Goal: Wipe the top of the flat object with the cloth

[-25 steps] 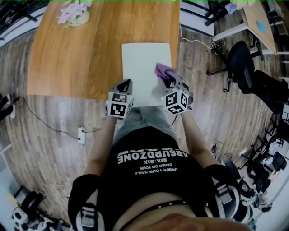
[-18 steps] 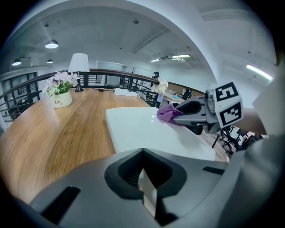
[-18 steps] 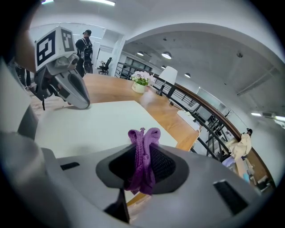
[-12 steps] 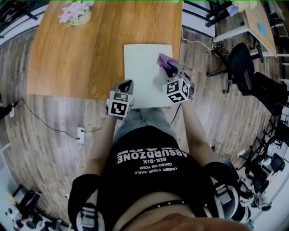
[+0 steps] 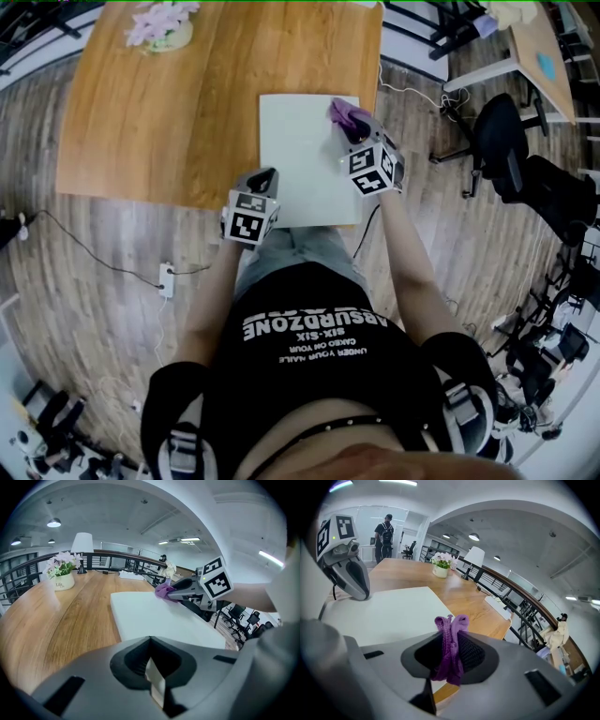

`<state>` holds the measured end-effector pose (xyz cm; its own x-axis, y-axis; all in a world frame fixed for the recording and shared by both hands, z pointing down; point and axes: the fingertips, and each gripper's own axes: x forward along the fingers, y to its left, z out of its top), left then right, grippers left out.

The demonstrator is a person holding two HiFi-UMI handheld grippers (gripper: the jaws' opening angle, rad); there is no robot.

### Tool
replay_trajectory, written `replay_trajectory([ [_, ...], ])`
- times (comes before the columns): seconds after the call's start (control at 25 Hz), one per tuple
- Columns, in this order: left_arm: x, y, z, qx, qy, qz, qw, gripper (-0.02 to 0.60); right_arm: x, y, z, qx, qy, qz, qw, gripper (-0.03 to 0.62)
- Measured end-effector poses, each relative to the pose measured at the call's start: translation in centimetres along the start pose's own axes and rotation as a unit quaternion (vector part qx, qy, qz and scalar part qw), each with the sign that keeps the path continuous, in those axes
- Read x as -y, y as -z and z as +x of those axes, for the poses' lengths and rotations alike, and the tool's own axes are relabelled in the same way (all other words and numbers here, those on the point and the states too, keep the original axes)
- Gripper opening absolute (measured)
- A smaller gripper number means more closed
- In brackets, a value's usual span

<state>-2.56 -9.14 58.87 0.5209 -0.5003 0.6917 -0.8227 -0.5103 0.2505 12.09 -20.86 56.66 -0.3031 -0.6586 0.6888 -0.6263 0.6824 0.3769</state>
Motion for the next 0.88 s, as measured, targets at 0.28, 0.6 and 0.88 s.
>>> replay_trajectory([
  [0.28,0.0,0.0,0.0,0.002,0.001,-0.008,1.0,0.015,1.0,-0.8,1.3,-0.001,-0.008,-0.009,1.0,0.104],
  [0.6,-0.2,0.1,0.1,0.002,0.006,-0.025,0.9997,0.015,1.1,-1.3,2.1,0.0,-0.01,0.0,1.0,0.104],
  [0.88,-0.2,0.2,0.2,0.004,0.006,-0.027,0.9996,0.015,0.4,-2.4,2.7,0.003,-0.02,-0.004,1.0,0.103],
])
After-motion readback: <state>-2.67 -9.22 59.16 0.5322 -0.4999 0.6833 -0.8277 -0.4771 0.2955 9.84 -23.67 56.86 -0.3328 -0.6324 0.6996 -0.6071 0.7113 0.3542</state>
